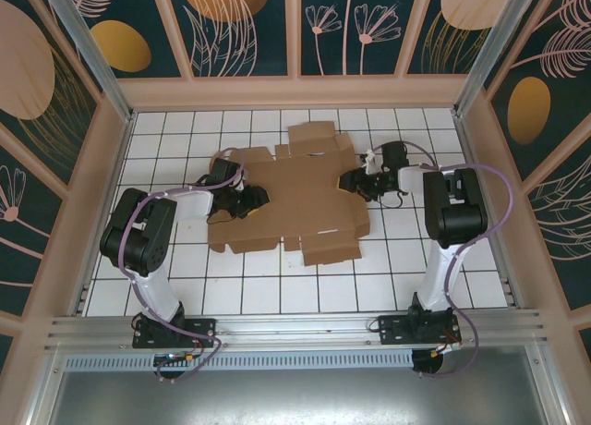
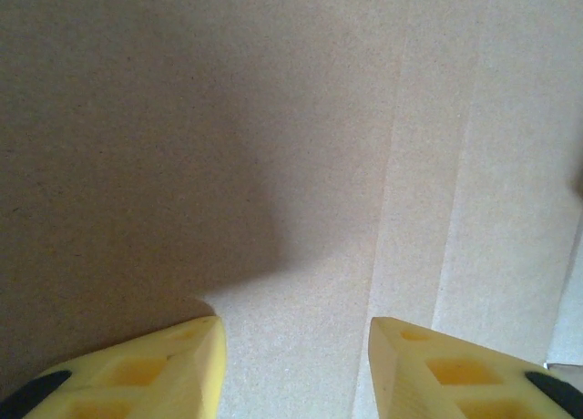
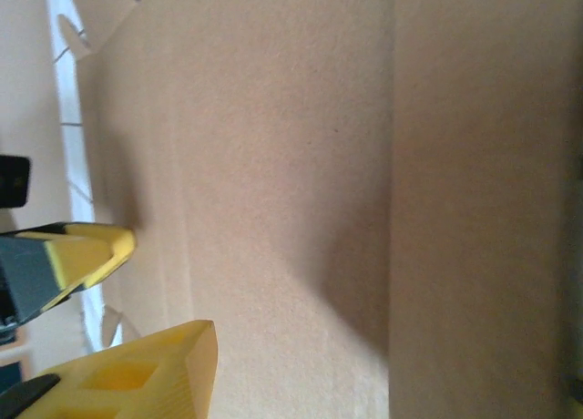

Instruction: Fold the paper box

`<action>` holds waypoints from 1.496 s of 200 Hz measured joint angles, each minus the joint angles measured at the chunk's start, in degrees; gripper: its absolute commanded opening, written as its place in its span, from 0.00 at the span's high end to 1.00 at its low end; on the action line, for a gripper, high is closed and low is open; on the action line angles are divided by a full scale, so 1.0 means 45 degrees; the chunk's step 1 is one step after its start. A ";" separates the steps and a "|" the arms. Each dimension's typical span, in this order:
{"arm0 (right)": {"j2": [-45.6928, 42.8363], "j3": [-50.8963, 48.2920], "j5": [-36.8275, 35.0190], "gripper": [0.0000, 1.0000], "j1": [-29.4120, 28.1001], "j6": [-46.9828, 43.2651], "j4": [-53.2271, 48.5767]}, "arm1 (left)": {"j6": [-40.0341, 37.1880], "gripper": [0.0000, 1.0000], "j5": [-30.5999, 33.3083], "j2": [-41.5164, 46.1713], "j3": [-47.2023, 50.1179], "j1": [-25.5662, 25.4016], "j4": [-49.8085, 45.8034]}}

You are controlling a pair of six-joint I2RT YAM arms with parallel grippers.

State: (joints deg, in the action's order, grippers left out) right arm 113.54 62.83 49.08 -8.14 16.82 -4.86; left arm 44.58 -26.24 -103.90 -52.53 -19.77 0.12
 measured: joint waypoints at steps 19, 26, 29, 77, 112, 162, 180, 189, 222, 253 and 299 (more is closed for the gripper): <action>0.0112 0.0000 -0.0005 0.67 0.0005 0.0160 0.0189 | 0.0005 0.57 -0.0044 -0.0024 0.0010 0.0058 0.0010; 0.0121 0.0000 -0.0189 0.73 0.0010 0.0214 0.0170 | 0.0005 0.57 -0.0063 -0.0024 0.0015 0.0083 0.0010; 0.0117 0.0000 -0.0282 0.75 0.0010 0.0126 0.0165 | 0.0005 0.57 -0.0073 -0.0024 0.0015 0.0087 0.0015; -0.1156 0.1569 -0.3701 0.87 -0.0719 -0.0282 -0.2963 | 0.0078 0.59 -0.0126 -0.0063 0.0034 -0.0335 0.0238; -0.1457 0.4998 -0.8427 0.85 -0.2555 -0.1282 -0.6815 | 0.0510 0.60 -0.0170 -0.0427 0.0000 -0.1302 0.1287; -0.0005 0.8646 -1.3634 0.81 -0.5124 -0.2001 -0.9845 | 0.0865 0.60 -0.0573 -0.0763 -0.0282 -0.2186 0.1588; 0.0423 0.9486 -1.4819 0.81 -0.6008 -0.2011 -1.0423 | 0.1001 0.61 -0.0743 -0.0811 -0.0282 -0.2195 0.1617; 0.0641 0.9908 -1.5373 0.81 -0.6513 -0.2011 -1.0652 | 0.1117 0.62 -0.0811 -0.0840 -0.0282 -0.2195 0.1676; 0.1613 1.1268 -1.7107 0.81 -0.8490 -0.1991 -1.1288 | 0.1418 0.62 -0.0996 -0.0928 -0.0262 -0.2229 0.1943; 0.2375 1.1764 -1.8413 0.81 -0.9748 -0.1753 -1.1565 | 0.1642 0.62 -0.1370 -0.0903 -0.0024 -0.2118 0.2200; 0.2424 1.1438 -1.8841 0.82 -1.0040 -0.1909 -1.1191 | 0.1923 0.54 -0.1370 -0.0034 0.0971 -0.1540 0.2395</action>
State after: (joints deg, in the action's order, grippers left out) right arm 124.44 114.30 -35.70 -53.32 8.23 -55.22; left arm 53.23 -32.40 -104.05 -48.16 -26.70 10.90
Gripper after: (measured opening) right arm 0.186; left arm 0.435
